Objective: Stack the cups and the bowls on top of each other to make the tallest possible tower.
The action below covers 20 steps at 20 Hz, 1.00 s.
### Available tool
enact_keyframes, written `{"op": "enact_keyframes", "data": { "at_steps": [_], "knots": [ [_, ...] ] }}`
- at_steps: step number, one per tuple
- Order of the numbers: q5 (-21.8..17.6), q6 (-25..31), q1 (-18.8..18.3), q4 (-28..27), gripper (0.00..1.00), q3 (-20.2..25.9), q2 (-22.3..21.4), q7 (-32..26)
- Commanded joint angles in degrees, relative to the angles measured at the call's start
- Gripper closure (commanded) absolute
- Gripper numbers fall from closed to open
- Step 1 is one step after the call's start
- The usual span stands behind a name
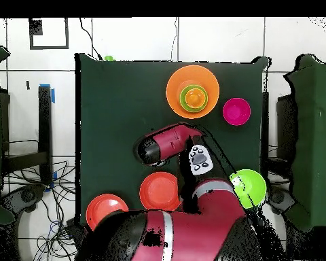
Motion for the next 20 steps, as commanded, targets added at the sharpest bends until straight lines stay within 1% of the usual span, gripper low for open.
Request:
{"op": "enact_keyframes", "data": {
  "at_steps": [1,2,4,7,8,10,11,12,18,20],
  "knots": [
    [-7.0,-9.6,2.7,-8.6,1.00,-6.9,9.8,9.4],
    [-6.5,-9.7,2.3,-8.5,1.00,-6.8,9.8,8.5],
    [-6.4,-11.5,1.3,-8.1,1.00,-6.4,9.8,6.4],
    [-6.3,-14.4,0.4,-8.6,1.00,-6.7,10.8,5.9],
    [-6.0,-15.1,-0.4,-8.8,1.00,-6.3,11.3,5.3],
    [-5.7,-16.1,-3.3,-8.4,1.00,-3.5,11.8,1.7],
    [-5.0,-15.5,-5.0,-8.4,1.00,-1.8,12.5,-0.2],
    [-4.6,-14.8,-6.0,-8.4,1.00,-0.8,12.8,-1.3],
    [-4.8,-15.0,-8.4,-10.6,1.00,1.2,15.3,-2.6],
    [-4.3,-13.1,-9.0,-10.5,1.00,2.1,14.7,-3.7]
  ]
}}
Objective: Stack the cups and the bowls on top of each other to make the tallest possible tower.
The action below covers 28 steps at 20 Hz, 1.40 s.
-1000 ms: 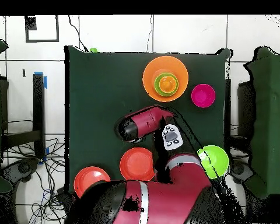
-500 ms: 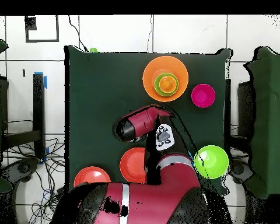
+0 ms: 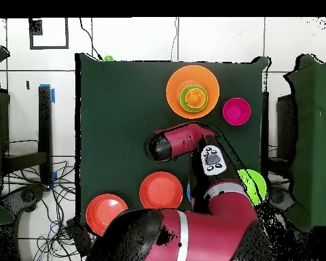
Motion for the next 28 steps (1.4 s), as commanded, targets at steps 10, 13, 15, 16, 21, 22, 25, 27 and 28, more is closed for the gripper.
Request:
{"op": "enact_keyframes", "data": {
  "at_steps": [10,13,15,16,21,22,25,27,28],
  "knots": [
    [9.8,18.7,-12.8,2.8,1.00,15.9,-5.8,-16.3],
    [13.0,26.5,-13.5,1.8,1.00,18.7,-8.4,-17.4],
    [14.1,29.8,-13.9,0.9,1.00,20.0,-9.0,-17.8],
    [14.4,31.0,-14.2,0.6,1.00,20.7,-9.2,-18.1],
    [14.6,33.7,-16.0,0.1,1.00,23.6,-9.6,-19.0],
    [14.3,33.8,-16.4,0.0,1.00,24.1,-9.5,-19.0],
    [13.5,34.3,-16.8,-0.7,1.00,25.2,-8.9,-18.6],
    [13.1,34.4,-17.1,-0.6,1.00,25.9,-8.8,-18.2],
    [12.9,34.4,-17.3,-0.5,1.00,26.2,-8.8,-18.0]
  ]
}}
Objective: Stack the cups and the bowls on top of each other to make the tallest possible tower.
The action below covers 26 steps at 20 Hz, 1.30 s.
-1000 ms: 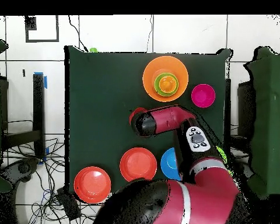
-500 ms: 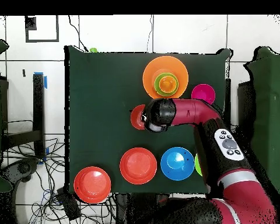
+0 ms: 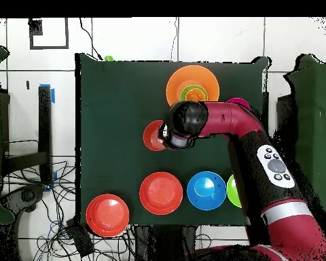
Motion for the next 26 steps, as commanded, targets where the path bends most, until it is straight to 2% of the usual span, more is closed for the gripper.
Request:
{"op": "enact_keyframes", "data": {
  "at_steps": [1,7,10,14,17,20,26],
  "knots": [
    [-0.4,3.8,-0.4,-2.1,1.00,7.1,1.0,-17.8],
    [-1.1,3.5,-2.2,-1.4,1.00,9.4,0.4,-19.2],
    [1.9,3.4,-7.7,-0.6,1.00,14.8,1.1,-24.5],
    [4.3,10.0,-14.6,-2.3,1.00,21.2,2.0,-33.6],
    [4.9,15.0,-17.1,-5.2,1.00,23.5,3.5,-38.0],
    [4.5,20.1,-18.2,-10.6,1.00,24.7,6.7,-44.1],
    [2.0,31.1,-17.2,-25.2,1.00,24.2,12.9,-55.6]
  ]
}}
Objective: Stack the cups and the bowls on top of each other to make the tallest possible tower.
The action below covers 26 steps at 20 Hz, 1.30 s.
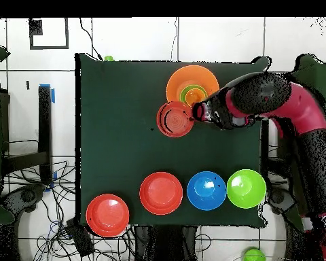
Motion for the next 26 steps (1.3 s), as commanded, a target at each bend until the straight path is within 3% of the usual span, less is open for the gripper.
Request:
{"op": "enact_keyframes", "data": {
  "at_steps": [1,3,8,18,22,26],
  "knots": [
    [-2.9,14.8,2.9,-17.5,1.00,2.8,8.8,-29.2],
    [-4.1,17.2,4.0,-22.2,1.00,2.3,10.6,-32.0],
    [-8.4,17.1,7.5,-32.5,1.00,1.1,15.0,-36.8],
    [-17.3,18.7,15.3,-50.4,1.00,3.0,19.4,-40.7],
    [-20.8,19.0,16.5,-53.0,1.00,3.5,19.7,-42.9],
    [-24.0,18.7,16.5,-51.8,1.00,0.8,19.2,-45.3]
  ]
}}
